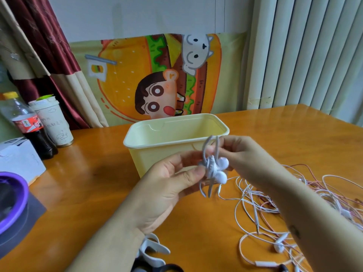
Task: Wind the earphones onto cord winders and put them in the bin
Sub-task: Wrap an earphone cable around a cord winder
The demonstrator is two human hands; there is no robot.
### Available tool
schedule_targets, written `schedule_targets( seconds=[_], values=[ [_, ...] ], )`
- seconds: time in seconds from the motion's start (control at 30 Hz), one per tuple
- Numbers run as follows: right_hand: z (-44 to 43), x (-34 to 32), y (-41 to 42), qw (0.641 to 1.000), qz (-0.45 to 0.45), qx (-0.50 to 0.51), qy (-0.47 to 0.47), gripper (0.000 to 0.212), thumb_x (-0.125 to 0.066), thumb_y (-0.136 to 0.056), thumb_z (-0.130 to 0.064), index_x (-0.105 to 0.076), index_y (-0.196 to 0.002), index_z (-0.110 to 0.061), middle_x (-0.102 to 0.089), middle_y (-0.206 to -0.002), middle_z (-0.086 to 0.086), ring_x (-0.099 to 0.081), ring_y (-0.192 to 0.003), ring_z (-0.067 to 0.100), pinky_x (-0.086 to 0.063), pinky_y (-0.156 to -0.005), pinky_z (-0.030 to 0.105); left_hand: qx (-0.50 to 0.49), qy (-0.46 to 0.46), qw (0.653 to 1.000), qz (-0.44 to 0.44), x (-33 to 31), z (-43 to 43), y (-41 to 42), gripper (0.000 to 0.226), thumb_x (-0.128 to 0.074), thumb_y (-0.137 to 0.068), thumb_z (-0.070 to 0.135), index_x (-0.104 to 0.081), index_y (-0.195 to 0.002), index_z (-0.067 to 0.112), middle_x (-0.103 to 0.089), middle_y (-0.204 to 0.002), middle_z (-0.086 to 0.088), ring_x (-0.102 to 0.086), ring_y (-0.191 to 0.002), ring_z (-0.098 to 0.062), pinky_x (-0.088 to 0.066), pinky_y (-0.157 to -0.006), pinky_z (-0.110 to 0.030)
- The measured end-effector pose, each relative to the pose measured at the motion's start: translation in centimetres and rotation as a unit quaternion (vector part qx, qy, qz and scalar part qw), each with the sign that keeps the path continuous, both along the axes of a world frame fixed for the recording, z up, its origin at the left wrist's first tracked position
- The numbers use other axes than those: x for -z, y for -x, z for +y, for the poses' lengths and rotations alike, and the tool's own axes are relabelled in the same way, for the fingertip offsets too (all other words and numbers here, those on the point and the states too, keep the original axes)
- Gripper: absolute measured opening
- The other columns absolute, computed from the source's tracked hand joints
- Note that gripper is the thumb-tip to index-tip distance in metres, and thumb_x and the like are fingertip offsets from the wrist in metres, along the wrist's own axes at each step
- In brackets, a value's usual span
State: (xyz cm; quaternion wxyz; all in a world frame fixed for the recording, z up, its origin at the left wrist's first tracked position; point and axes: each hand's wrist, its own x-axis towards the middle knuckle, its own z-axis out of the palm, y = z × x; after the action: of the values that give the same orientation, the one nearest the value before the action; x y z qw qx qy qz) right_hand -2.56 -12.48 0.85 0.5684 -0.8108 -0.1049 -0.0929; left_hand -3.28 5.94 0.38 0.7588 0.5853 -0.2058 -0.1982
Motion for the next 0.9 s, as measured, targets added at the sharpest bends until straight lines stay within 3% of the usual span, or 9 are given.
schedule_targets(
  seconds=[0.07,0.13,0.23,0.3,0.47,0.57,0.63,0.8,0.9],
  values=[
    [1.1,0.8,-0.1,1.0,0.016,-0.021,0.008,0.02,-0.068,-0.084,-0.031,-0.067,-0.074,-0.014,-0.046,-0.064,0.009,-0.032,-0.062,0.02,-0.026,-0.058,0.033,-0.024,0.06,0.998,0.024,-0.2,-0.1,-0.2,0.02,-0.07,-0.075,0.01,-0.079,-0.092,0.017,-0.074,-0.102,-0.01,-0.071,-0.087,-0.02,-0.059,-0.074,-0.028],
    [1.8,1.2,0.0,0.999,0.026,-0.029,0.031,0.024,-0.058,-0.093,-0.023,-0.064,-0.075,-0.008,-0.04,-0.062,0.006,-0.028,-0.06,0.019,-0.023,-0.055,0.031,-0.055,0.107,0.991,0.053,-0.1,-0.1,-0.5,0.025,-0.062,-0.071,0.009,-0.079,-0.087,0.017,-0.074,-0.099,-0.01,-0.072,-0.083,-0.018,-0.06,-0.072,-0.028],
    [2.3,1.0,0.4,0.996,0.03,-0.046,0.068,0.033,-0.051,-0.096,-0.032,-0.06,-0.076,-0.007,-0.036,-0.058,0.0,-0.028,-0.056,0.018,-0.024,-0.05,0.029,-0.105,0.141,0.982,0.071,0.1,0.0,-1.1,0.029,-0.06,-0.072,0.012,-0.072,-0.099,0.015,-0.075,-0.099,-0.008,-0.073,-0.083,-0.016,-0.06,-0.071,-0.025],
    [2.4,0.6,0.7,0.99,0.011,-0.057,0.127,0.027,-0.05,-0.096,-0.033,-0.064,-0.08,-0.016,-0.04,-0.06,0.001,-0.032,-0.056,0.015,-0.028,-0.052,0.029,-0.135,0.138,0.978,0.073,0.3,0.3,-1.4,0.031,-0.059,-0.074,0.015,-0.069,-0.104,0.016,-0.076,-0.098,-0.005,-0.073,-0.082,-0.013,-0.059,-0.068,-0.023],
    [2.5,-0.3,1.6,0.964,-0.014,-0.045,0.26,0.021,-0.048,-0.097,-0.028,-0.068,-0.102,-0.029,-0.065,-0.075,-0.004,-0.055,-0.063,0.009,-0.042,-0.058,0.021,-0.186,0.062,0.979,0.053,0.8,0.7,-1.7,0.047,-0.064,-0.075,0.027,-0.065,-0.122,0.02,-0.072,-0.115,-0.002,-0.067,-0.087,-0.005,-0.045,-0.076,-0.024],
    [2.3,-0.8,2.1,0.946,-0.021,-0.03,0.321,0.025,-0.048,-0.097,-0.03,-0.069,-0.11,-0.026,-0.071,-0.091,-0.003,-0.064,-0.079,0.013,-0.052,-0.074,0.03,-0.209,0.014,0.977,0.023,1.1,0.8,-1.7,0.049,-0.065,-0.073,0.033,-0.066,-0.121,0.023,-0.072,-0.115,0.001,-0.063,-0.094,-0.006,-0.04,-0.078,-0.025],
    [2.3,-1.2,2.5,0.937,-0.033,-0.024,0.346,0.024,-0.049,-0.096,-0.033,-0.069,-0.109,-0.027,-0.071,-0.091,-0.005,-0.064,-0.08,0.012,-0.052,-0.074,0.03,-0.212,-0.017,0.977,-0.001,1.3,0.7,-1.6,0.048,-0.064,-0.073,0.037,-0.066,-0.12,0.026,-0.072,-0.115,0.003,-0.062,-0.101,-0.006,-0.039,-0.079,-0.026],
    [2.5,-2.4,3.4,0.933,-0.089,-0.036,0.348,0.022,-0.051,-0.095,-0.035,-0.071,-0.099,-0.027,-0.07,-0.081,-0.004,-0.061,-0.071,0.011,-0.049,-0.065,0.029,-0.246,-0.098,0.96,-0.094,1.7,0.5,-1.5,0.02,-0.065,-0.088,0.025,-0.067,-0.107,0.031,-0.074,-0.101,0.01,-0.067,-0.099,-0.008,-0.047,-0.088,-0.03],
    [1.9,-3.5,3.6,0.945,-0.138,0.002,0.296,0.026,-0.049,-0.088,-0.04,-0.072,-0.089,-0.028,-0.066,-0.073,-0.011,-0.059,-0.071,0.006,-0.047,-0.064,0.026,-0.217,-0.154,0.952,-0.15,1.2,0.2,-1.1,0.022,-0.067,-0.083,0.036,-0.066,-0.105,0.033,-0.072,-0.091,0.014,-0.068,-0.088,-0.003,-0.049,-0.079,-0.017]
  ],
)
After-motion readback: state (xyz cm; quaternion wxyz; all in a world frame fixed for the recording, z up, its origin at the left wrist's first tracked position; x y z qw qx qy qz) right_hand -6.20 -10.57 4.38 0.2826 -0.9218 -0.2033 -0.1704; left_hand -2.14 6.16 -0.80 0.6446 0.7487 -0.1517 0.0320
